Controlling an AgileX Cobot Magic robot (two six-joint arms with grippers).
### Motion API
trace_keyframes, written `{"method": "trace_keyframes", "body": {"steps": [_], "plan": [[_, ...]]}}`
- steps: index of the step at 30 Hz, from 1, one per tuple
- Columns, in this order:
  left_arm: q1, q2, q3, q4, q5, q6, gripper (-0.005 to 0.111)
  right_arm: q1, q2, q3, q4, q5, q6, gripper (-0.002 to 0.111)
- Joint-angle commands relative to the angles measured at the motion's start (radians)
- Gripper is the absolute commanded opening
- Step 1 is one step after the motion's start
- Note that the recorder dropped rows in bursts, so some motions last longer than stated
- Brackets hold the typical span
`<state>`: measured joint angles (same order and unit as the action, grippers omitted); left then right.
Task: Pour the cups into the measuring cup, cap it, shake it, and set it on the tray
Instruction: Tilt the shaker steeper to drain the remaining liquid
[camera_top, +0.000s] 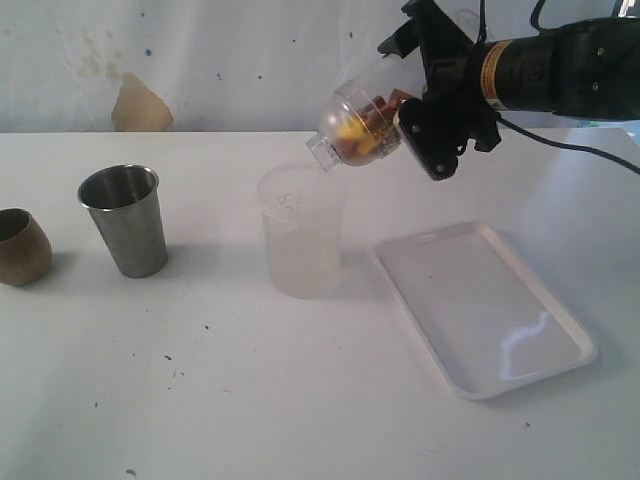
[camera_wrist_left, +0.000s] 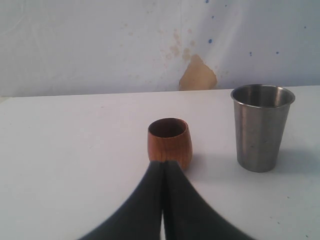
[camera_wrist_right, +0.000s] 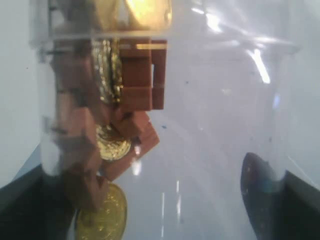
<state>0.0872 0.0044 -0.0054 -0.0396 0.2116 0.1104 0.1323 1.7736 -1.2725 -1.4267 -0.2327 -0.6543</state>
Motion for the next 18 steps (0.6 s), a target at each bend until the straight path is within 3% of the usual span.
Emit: {"method": "trace_keyframes", "body": {"steps": [1,18], "plan": [[-0.001,-0.004,0.005,0.003,-0.010,0.000,0.001,0.001,-0.015,-0.011,0.017,-0.041,0.000,0.000],[-0.001,-0.004,0.005,0.003,-0.010,0.000,0.001,0.001,-0.015,-0.011,0.017,-0.056,0.047,0.000]]}}
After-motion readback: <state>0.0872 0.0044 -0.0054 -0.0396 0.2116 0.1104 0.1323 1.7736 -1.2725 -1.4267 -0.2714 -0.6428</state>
